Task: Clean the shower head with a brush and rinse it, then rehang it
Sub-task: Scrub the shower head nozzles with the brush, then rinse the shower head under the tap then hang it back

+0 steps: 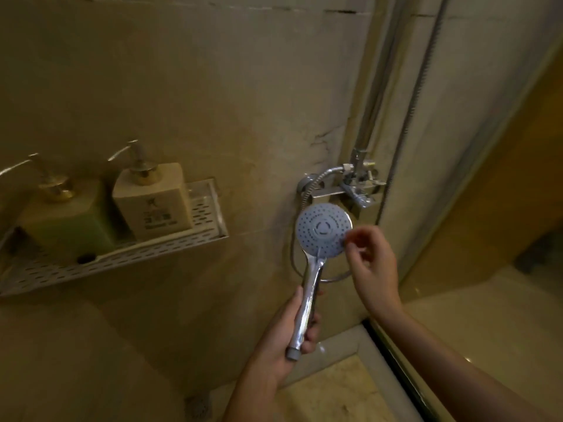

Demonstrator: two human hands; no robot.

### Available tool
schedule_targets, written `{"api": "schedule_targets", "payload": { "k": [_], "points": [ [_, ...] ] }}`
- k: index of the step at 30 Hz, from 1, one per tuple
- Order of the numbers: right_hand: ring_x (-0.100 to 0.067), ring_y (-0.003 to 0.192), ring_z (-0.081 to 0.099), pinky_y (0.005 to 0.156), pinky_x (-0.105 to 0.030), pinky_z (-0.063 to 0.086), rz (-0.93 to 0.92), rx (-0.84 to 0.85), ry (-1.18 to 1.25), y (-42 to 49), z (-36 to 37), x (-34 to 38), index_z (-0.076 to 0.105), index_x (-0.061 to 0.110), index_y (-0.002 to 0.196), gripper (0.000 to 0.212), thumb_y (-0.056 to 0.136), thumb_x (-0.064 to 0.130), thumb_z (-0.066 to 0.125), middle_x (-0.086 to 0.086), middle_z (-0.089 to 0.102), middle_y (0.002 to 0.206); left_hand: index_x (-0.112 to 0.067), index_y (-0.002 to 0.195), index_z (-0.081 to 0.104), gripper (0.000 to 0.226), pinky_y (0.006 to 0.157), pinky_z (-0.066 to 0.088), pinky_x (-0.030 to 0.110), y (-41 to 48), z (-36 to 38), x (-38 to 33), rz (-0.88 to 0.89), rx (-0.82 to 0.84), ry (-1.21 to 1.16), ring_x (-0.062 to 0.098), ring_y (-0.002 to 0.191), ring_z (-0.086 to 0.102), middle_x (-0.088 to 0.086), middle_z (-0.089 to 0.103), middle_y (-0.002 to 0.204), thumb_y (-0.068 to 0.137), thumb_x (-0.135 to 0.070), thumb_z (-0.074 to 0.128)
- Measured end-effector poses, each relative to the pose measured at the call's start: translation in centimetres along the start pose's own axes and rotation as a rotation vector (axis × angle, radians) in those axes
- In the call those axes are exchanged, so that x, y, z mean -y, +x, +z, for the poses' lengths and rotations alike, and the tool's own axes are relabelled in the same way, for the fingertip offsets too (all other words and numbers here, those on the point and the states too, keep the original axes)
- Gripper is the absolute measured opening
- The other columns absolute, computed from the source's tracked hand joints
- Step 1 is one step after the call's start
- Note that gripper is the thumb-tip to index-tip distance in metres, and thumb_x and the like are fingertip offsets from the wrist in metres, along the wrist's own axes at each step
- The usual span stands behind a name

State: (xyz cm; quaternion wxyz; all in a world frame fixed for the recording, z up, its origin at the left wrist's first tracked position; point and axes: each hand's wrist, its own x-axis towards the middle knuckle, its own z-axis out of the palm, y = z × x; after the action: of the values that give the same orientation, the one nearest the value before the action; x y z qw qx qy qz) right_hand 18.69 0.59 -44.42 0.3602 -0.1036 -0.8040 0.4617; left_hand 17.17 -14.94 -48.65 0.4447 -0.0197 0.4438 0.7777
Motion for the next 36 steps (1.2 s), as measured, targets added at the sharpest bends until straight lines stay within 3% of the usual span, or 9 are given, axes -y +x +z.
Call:
{"api": "schedule_targets", "payload": {
  "k": [3,5,8,11,14,17,22,29,36],
  "points": [
    [-0.023,0.092,0.058,0.076,-0.023,0.05,0.371,-0.141,0.12,-1.6,-3.5,-2.7,0.054,0.01,0.107,0.018,0.091,0.005,0.057,-0.008,0.06,0.1,-0.019,0.107,0.064,0.045,0.03,0.027,0.013,1.4,2.3,0.6,0.052,0.079,0.084,0.002,0.039,0.04,-0.003,0.05,0.062,0.076,-0.047,0.05],
    [-0.022,0.099,0.06,0.085,-0.033,0.05,0.495,-0.037,0.173,-2.3,-5.0,-2.8,0.055,0.012,0.117,0.024,0.095,0.019,0.055,-0.009,0.061,0.11,-0.016,0.108,0.063,0.045,0.029,0.027,0.013,2.0,4.5,0.8,0.061,0.12,0.14,0.002,0.038,0.041,-0.002,0.051,0.062,0.079,-0.047,0.048],
    [-0.016,0.088,0.061,0.082,-0.035,0.049,0.525,0.248,0.271,-2.2,-6.5,-1.6,0.063,0.019,0.107,0.025,0.092,0.037,0.056,-0.007,0.067,0.099,-0.009,0.09,0.06,0.04,0.029,0.026,0.012,3.2,8.4,1.2,0.087,0.122,0.292,0.004,0.034,0.042,0.0,0.053,0.057,0.091,-0.045,0.042],
    [-0.023,0.083,0.061,0.081,-0.037,0.051,0.541,0.146,0.3,-0.4,-8.8,-0.9,0.07,0.012,0.099,0.025,0.092,0.033,0.058,-0.023,0.068,0.091,-0.007,0.078,0.058,0.048,0.031,0.029,0.014,4.6,12.4,1.2,0.15,0.105,0.458,0.008,0.033,0.044,0.004,0.053,0.051,0.095,-0.047,0.038],
    [-0.019,0.066,0.059,0.064,-0.028,0.048,0.505,0.102,0.245,1.8,-11.4,-0.7,0.066,-0.007,0.098,0.036,0.095,0.027,0.054,-0.01,0.063,0.071,-0.004,0.079,0.063,0.055,0.032,0.035,0.017,5.9,15.4,0.6,0.213,0.103,0.536,0.012,0.034,0.048,0.006,0.055,0.048,0.096,-0.047,0.034],
    [-0.011,0.05,0.054,0.05,-0.025,0.042,0.446,0.163,0.263,3.9,-13.3,0.0,0.063,-0.002,0.084,0.029,0.095,0.024,0.054,0.0,0.059,0.056,-0.009,0.07,0.065,0.054,0.04,0.043,0.022,7.2,17.1,-0.2,0.339,0.08,0.65,0.016,0.038,0.054,0.007,0.059,0.048,0.095,-0.048,0.036],
    [-0.021,0.071,0.061,0.08,-0.041,0.052,0.474,0.04,0.59,10.0,-14.6,2.1,0.054,0.01,0.093,0.003,0.093,0.011,0.053,-0.007,0.061,0.074,-0.019,0.067,0.063,0.03,0.054,0.045,0.017,8.0,18.7,-5.6,0.759,-0.037,1.029,0.011,0.058,0.059,-0.003,0.062,0.061,0.094,-0.024,0.05],
    [-0.009,0.049,0.048,0.056,-0.026,0.047,0.451,-0.06,0.913,20.8,-16.1,7.1,0.052,0.017,0.097,0.016,0.088,0.013,0.064,0.002,0.05,0.065,-0.021,0.113,0.06,0.028,0.09,0.048,0.036,6.1,21.2,-21.6,1.495,-0.422,1.398,0.011,0.103,0.058,-0.003,0.063,0.115,0.091,-0.028,0.044],
    [-0.011,0.058,0.054,0.061,-0.027,0.052,0.233,0.029,0.906,30.5,-18.4,13.6,0.059,0.01,0.111,0.028,0.085,0.014,0.069,-0.001,0.055,0.073,-0.029,0.137,0.039,0.05,0.109,0.008,0.059,3.3,25.7,-36.8,1.788,-1.003,1.754,0.023,0.14,0.025,0.003,0.032,0.151,0.088,-0.038,0.04]
  ]
}}
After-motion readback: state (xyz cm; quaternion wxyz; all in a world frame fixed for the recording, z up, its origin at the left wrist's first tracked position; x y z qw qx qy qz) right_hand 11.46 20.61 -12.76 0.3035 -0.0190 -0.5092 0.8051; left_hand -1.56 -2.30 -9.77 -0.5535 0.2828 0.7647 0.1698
